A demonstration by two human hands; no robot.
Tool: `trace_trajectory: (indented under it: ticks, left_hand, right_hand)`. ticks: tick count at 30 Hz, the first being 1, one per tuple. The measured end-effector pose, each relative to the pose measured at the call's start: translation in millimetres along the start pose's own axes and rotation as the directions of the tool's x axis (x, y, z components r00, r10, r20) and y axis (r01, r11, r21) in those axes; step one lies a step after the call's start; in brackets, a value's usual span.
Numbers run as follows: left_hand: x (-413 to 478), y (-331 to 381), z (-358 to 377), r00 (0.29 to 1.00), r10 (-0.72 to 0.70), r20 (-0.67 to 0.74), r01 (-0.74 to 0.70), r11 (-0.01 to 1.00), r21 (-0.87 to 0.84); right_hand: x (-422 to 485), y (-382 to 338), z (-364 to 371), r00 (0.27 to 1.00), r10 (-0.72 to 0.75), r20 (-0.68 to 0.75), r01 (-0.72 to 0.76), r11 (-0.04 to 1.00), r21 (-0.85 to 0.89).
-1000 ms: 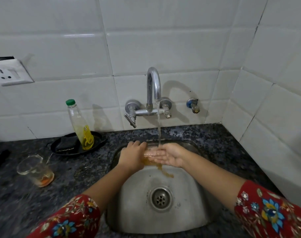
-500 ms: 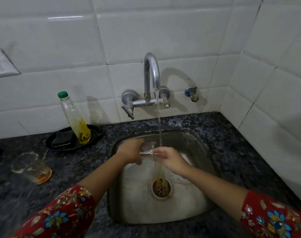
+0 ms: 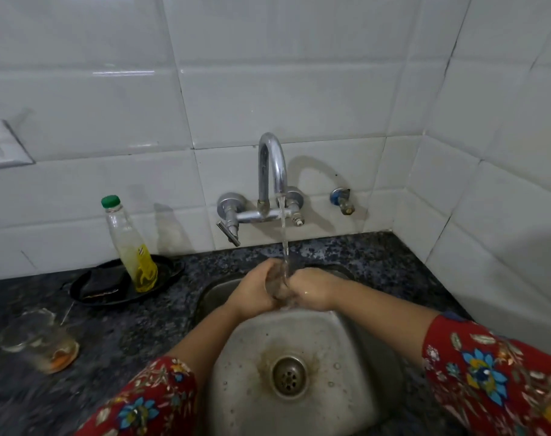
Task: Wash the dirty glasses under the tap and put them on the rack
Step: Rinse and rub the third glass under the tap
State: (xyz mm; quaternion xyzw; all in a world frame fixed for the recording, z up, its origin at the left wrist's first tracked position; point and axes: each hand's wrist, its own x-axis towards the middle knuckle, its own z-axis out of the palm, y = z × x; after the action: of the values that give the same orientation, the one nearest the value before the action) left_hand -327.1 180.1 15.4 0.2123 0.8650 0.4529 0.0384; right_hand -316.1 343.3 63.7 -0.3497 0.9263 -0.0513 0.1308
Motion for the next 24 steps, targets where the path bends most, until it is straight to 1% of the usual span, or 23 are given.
trace_trajectory:
  ticks: [1, 2, 3, 4, 5, 6, 7, 8, 9, 10, 12, 13, 15, 16, 17, 18, 19, 20, 22, 23, 24]
  left_hand:
    - [1, 0, -5, 0.998, 0.008, 0.069, -0.009, 1.0, 0.015]
    - [1, 1, -7, 0.994, 0.021, 0.105, -0.022, 1.0, 0.013]
    - [0, 1, -4, 0.996, 0.02, 0.082, -0.022, 0.999, 0.029]
    - [0, 0, 1, 1.0, 0.007, 0.019, -0.008, 1.0, 0.022]
    - [0, 0, 7, 0.998, -0.023, -0.064, 0.025, 0.999, 0.026]
    - [0, -1, 13, 0.99, -0.053, -0.134, 0.058, 0.998, 0.034]
    - [1, -2, 16, 0.983, -0.059, -0.172, 0.066, 0.997, 0.036]
    - [2, -3, 16, 0.984, -0.053, -0.17, 0.058, 0.998, 0.023]
    - [2, -2, 14, 0.99, -0.033, -0.135, 0.035, 0.999, 0.01]
    - [2, -4, 9, 0.997, -0.022, -0.071, 0.023, 1.0, 0.012]
    - [3, -2, 1, 0.998, -0.015, 0.055, 0.01, 0.996, 0.083]
    - [4, -2, 1, 0.997, -0.023, 0.07, 0.015, 0.994, 0.112]
    - [2, -2, 8, 0.998, -0.061, -0.01, 0.062, 0.993, 0.098]
    - [0, -2, 11, 0.994, -0.078, -0.077, 0.085, 0.992, 0.095]
    - [-2, 0, 13, 0.989, -0.078, -0.129, 0.091, 0.991, 0.095]
    - [-2, 0, 12, 0.987, -0.078, -0.14, 0.09, 0.993, 0.081]
    - [-2, 1, 10, 0.99, -0.072, -0.119, 0.079, 0.995, 0.062]
    - [-2, 1, 7, 0.995, -0.078, -0.07, 0.082, 0.994, 0.069]
    - [0, 6, 2, 0.995, -0.094, 0.02, 0.09, 0.983, 0.158]
    - [0, 6, 2, 0.996, -0.085, 0.027, 0.08, 0.984, 0.156]
    - [-1, 5, 4, 0.997, -0.076, 0.014, 0.074, 0.99, 0.118]
  right_hand:
    - [-5, 2, -3, 0.995, -0.081, -0.05, 0.07, 0.978, -0.196]
    - [-7, 5, -2, 0.986, -0.142, -0.084, 0.109, 0.943, -0.316]
    - [-6, 6, 2, 0.984, -0.148, -0.097, 0.102, 0.922, -0.373]
    - [-3, 3, 5, 0.997, -0.048, -0.056, 0.027, 0.945, -0.326]
    - [-1, -3, 7, 0.999, 0.031, -0.02, -0.034, 0.971, -0.238]
    - [4, -4, 10, 0.997, 0.065, 0.038, -0.06, 0.992, -0.107]
    - [8, -2, 12, 0.998, 0.04, 0.05, -0.037, 0.998, -0.047]
    - [10, 2, 11, 0.999, 0.017, 0.049, -0.015, 0.999, -0.036]
    - [5, 5, 7, 0.998, 0.011, 0.055, -0.008, 0.998, -0.056]
    - [0, 6, 0, 0.999, -0.014, 0.037, 0.02, 0.987, -0.162]
    - [-6, 12, -4, 0.997, -0.073, -0.001, 0.066, 0.905, -0.421]
    - [-8, 13, -3, 0.997, -0.082, -0.006, 0.069, 0.881, -0.468]
    - [-4, 4, 4, 0.999, -0.008, 0.042, 0.025, 0.91, -0.415]
    - [0, 1, 8, 0.997, 0.011, 0.074, 0.013, 0.947, -0.321]
    - [4, 1, 11, 0.997, -0.006, 0.071, 0.026, 0.956, -0.292]
    - [5, 3, 11, 0.999, 0.004, 0.038, 0.005, 0.972, -0.233]
    - [2, 4, 7, 1.0, 0.011, 0.022, -0.007, 0.981, -0.194]
    - [-1, 6, 3, 0.999, -0.029, -0.019, 0.024, 0.975, -0.22]
    - [-5, 12, 0, 0.968, -0.216, -0.125, 0.151, 0.906, -0.396]
    - [-7, 9, -1, 0.974, -0.207, -0.09, 0.151, 0.892, -0.427]
    - [-6, 5, 0, 0.987, -0.153, -0.054, 0.111, 0.88, -0.463]
